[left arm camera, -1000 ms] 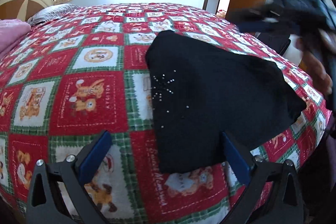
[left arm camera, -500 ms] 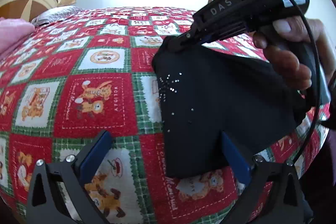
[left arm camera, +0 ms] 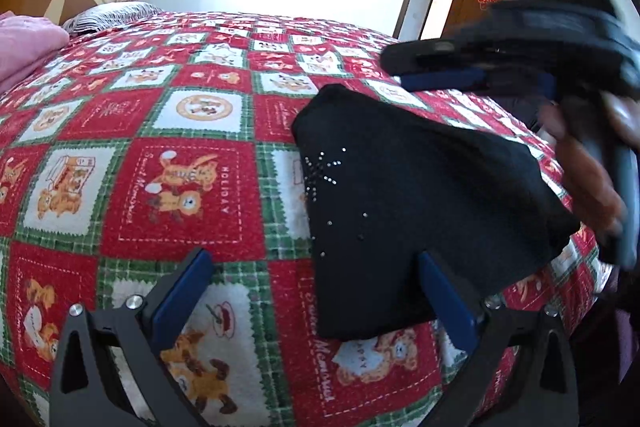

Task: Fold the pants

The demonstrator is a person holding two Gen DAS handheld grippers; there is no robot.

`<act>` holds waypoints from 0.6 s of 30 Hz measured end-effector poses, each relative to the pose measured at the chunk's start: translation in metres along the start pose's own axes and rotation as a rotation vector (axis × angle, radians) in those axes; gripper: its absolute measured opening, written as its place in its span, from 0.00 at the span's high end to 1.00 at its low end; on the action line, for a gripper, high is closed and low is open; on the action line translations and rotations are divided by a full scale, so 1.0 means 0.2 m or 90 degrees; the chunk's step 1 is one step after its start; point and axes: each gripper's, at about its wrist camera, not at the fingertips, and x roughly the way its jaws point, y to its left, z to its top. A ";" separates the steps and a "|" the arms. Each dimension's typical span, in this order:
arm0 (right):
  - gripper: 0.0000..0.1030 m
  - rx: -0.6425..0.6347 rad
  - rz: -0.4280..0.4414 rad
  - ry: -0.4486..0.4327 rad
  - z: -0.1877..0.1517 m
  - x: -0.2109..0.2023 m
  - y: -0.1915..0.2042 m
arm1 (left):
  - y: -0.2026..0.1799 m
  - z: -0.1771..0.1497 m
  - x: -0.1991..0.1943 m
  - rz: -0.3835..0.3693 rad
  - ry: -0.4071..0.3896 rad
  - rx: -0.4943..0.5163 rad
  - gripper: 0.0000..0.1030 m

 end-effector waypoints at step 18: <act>0.56 0.135 0.029 -0.050 -0.35 -0.30 -0.16 | 0.05 0.12 -0.03 0.000 -0.004 -0.017 0.00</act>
